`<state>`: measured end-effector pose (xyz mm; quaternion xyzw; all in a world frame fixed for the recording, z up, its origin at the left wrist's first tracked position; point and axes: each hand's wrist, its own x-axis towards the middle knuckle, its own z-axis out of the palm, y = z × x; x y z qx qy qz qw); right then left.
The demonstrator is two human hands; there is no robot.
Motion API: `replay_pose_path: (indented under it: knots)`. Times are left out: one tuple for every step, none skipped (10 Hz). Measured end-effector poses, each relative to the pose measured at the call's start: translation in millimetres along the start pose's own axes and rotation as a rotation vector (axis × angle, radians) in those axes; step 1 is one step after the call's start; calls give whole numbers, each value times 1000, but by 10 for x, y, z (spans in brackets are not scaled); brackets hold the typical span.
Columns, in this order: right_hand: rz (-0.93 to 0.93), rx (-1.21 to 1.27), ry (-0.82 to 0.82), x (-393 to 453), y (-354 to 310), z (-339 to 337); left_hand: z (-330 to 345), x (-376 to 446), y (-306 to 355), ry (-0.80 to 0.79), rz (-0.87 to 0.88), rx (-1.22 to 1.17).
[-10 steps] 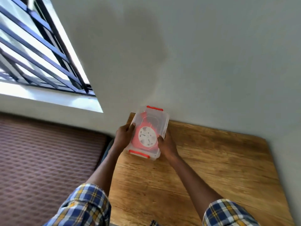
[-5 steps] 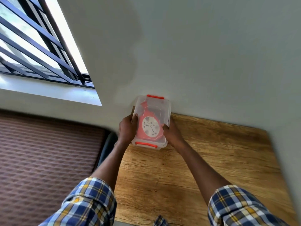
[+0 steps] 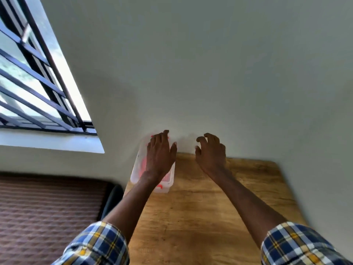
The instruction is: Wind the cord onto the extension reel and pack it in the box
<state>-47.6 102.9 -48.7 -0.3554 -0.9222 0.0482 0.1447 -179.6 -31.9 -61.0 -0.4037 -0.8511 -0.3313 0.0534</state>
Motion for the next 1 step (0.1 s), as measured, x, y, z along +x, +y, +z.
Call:
replay_pose_path:
  knots:
    - [-43,-57,210,-17,301,-541,-82,172,617,65,136,59]
